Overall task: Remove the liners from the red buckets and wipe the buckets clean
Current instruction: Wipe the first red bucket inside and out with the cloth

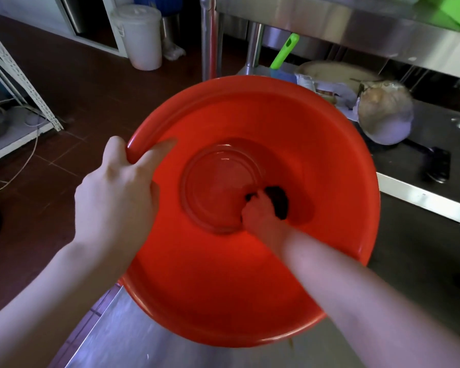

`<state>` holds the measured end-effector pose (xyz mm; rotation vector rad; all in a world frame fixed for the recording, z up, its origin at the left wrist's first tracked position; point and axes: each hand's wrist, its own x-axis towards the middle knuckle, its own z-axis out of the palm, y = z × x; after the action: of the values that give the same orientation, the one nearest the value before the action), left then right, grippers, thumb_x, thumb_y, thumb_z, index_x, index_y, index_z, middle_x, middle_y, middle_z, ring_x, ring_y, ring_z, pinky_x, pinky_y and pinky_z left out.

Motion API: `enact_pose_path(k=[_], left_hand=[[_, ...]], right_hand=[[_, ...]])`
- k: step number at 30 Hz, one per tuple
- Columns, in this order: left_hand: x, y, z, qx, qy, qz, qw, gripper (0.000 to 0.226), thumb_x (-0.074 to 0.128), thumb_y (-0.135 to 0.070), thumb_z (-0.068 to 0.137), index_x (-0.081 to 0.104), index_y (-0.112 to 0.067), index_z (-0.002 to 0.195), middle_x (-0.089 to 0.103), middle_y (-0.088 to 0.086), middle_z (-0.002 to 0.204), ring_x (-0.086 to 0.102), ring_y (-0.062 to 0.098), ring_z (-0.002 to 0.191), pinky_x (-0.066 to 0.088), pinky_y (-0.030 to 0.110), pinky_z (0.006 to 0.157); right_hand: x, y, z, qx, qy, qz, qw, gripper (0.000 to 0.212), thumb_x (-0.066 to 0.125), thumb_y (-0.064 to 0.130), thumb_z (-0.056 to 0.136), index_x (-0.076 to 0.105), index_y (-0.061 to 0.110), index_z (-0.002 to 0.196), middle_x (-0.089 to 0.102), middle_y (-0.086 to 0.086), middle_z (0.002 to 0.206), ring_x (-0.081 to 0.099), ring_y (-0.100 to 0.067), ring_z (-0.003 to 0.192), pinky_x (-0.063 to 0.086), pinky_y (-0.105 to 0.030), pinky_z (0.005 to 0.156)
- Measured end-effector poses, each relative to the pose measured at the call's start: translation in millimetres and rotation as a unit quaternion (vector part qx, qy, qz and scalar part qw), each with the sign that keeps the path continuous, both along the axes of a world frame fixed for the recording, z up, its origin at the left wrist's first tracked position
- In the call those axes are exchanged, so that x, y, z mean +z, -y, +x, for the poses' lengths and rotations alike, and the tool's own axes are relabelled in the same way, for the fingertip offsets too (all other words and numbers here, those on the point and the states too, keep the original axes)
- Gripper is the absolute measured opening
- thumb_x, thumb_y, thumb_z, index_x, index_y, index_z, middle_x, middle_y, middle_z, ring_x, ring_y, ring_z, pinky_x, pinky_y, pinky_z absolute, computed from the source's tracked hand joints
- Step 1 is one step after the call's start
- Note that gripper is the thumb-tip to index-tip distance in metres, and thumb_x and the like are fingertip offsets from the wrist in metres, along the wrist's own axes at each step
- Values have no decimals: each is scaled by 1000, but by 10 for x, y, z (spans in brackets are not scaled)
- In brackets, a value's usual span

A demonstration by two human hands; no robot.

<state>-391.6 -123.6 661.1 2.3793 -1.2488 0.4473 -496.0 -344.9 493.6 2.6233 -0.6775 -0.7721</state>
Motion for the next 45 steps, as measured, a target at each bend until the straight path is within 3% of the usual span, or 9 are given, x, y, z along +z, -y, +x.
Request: enact_pose_path(k=[6, 18, 21, 25, 29, 34, 37, 41, 45], left_hand=[[-17, 9, -16, 6, 2, -5, 1000, 67, 64, 0, 80, 54, -32, 137, 34, 12, 88, 35, 24, 46, 34, 32, 48], [-42, 24, -41, 20, 13, -3, 1000, 67, 62, -2, 81, 51, -35, 138, 37, 14, 90, 40, 28, 47, 35, 33, 48], [-40, 8, -61, 20, 11, -3, 1000, 68, 61, -2, 81, 50, -36, 139, 34, 12, 89, 39, 27, 46, 36, 33, 48], [-15, -15, -79, 12, 6, -5, 1000, 69, 63, 0, 79, 52, -34, 138, 31, 9, 87, 34, 24, 46, 34, 31, 48], [-11, -13, -132, 11, -3, -10, 1000, 68, 64, 1, 78, 54, -32, 137, 30, 9, 86, 29, 21, 46, 33, 32, 48], [-15, -8, -130, 20, -5, -14, 1000, 67, 64, 1, 79, 54, -32, 137, 31, 9, 87, 27, 20, 46, 31, 31, 48], [-1, 7, -111, 21, -5, -15, 1000, 66, 63, 0, 79, 55, -32, 136, 31, 10, 87, 32, 22, 47, 32, 32, 49], [-20, -5, -100, 26, -2, -15, 1000, 66, 64, 0, 79, 55, -32, 136, 32, 10, 86, 33, 24, 45, 32, 30, 48], [-22, -16, -89, 24, 2, -6, 1000, 68, 64, 2, 78, 55, -31, 136, 34, 11, 86, 34, 24, 45, 32, 28, 46]], right_hand=[[243, 295, 72, -62, -3, -42, 997, 41, 35, 35, 97, 61, 22, 126, 59, -3, 133, 43, -26, 131, 11, -49, 116], [-137, -728, 545, -169, 276, 442, 837, 32, 45, 33, 97, 61, 15, 119, 59, -14, 128, 56, -32, 116, 46, -42, 96], [-171, -597, 350, -149, 177, 423, 876, 37, 46, 39, 98, 61, 13, 121, 60, -15, 127, 57, -32, 115, 46, -36, 93], [-80, -195, 45, -119, -6, 140, 983, 45, 41, 42, 97, 56, 21, 133, 51, -6, 143, 41, -28, 136, 18, -54, 115], [139, 195, -38, -82, -15, -91, 992, 49, 30, 30, 102, 37, 15, 148, 37, -10, 151, 27, -27, 142, 11, -52, 117], [94, 106, -34, -83, -15, -106, 991, 48, 32, 29, 101, 39, 14, 146, 41, -12, 148, 32, -31, 139, 12, -54, 116], [-45, -139, -18, -97, -9, 57, 994, 43, 40, 40, 96, 57, 21, 131, 54, -8, 138, 44, -30, 132, 17, -56, 114], [-183, -502, 122, -117, 124, 336, 926, 37, 45, 44, 96, 64, 18, 115, 63, -9, 126, 58, -29, 116, 43, -37, 95], [-115, -764, 506, -196, 357, 505, 761, 29, 51, 21, 100, 63, 8, 123, 65, -13, 121, 59, -26, 111, 43, -32, 91]])
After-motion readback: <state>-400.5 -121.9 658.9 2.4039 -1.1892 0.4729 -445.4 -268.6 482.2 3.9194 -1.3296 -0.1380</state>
